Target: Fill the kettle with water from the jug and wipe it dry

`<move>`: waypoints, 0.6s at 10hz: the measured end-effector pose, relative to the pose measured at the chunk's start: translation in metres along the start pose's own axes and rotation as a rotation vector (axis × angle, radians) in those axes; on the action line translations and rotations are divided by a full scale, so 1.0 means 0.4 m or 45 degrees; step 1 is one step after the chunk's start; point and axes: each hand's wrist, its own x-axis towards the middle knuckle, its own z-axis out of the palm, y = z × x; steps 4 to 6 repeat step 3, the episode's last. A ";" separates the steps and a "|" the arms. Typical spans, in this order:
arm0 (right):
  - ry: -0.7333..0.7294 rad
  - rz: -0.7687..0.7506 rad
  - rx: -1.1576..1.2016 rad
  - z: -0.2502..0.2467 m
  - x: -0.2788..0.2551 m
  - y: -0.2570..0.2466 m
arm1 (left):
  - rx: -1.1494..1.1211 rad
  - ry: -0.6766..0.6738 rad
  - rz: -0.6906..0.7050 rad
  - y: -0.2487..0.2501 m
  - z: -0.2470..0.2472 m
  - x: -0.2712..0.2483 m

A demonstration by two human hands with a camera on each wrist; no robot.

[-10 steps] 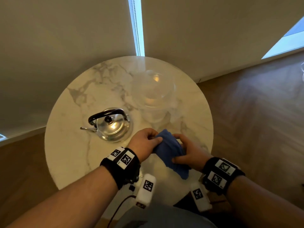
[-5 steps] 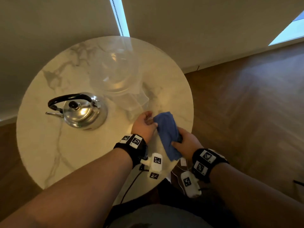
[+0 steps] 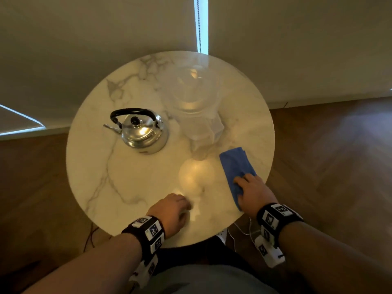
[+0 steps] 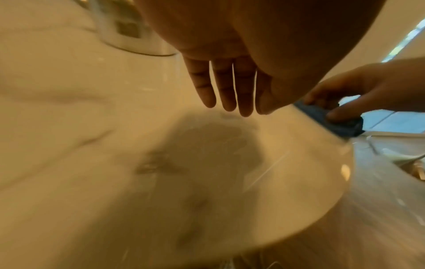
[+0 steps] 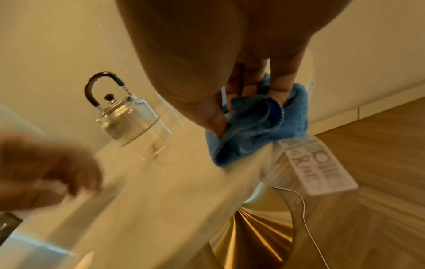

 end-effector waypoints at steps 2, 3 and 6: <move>-0.021 0.059 -0.143 -0.009 -0.036 -0.027 | -0.084 -0.220 -0.271 -0.203 0.059 -0.260; 0.125 0.080 -0.155 0.033 -0.103 -0.055 | -0.179 -0.318 -0.364 -0.282 0.081 -0.391; 0.125 0.080 -0.155 0.033 -0.103 -0.055 | -0.179 -0.318 -0.364 -0.282 0.081 -0.391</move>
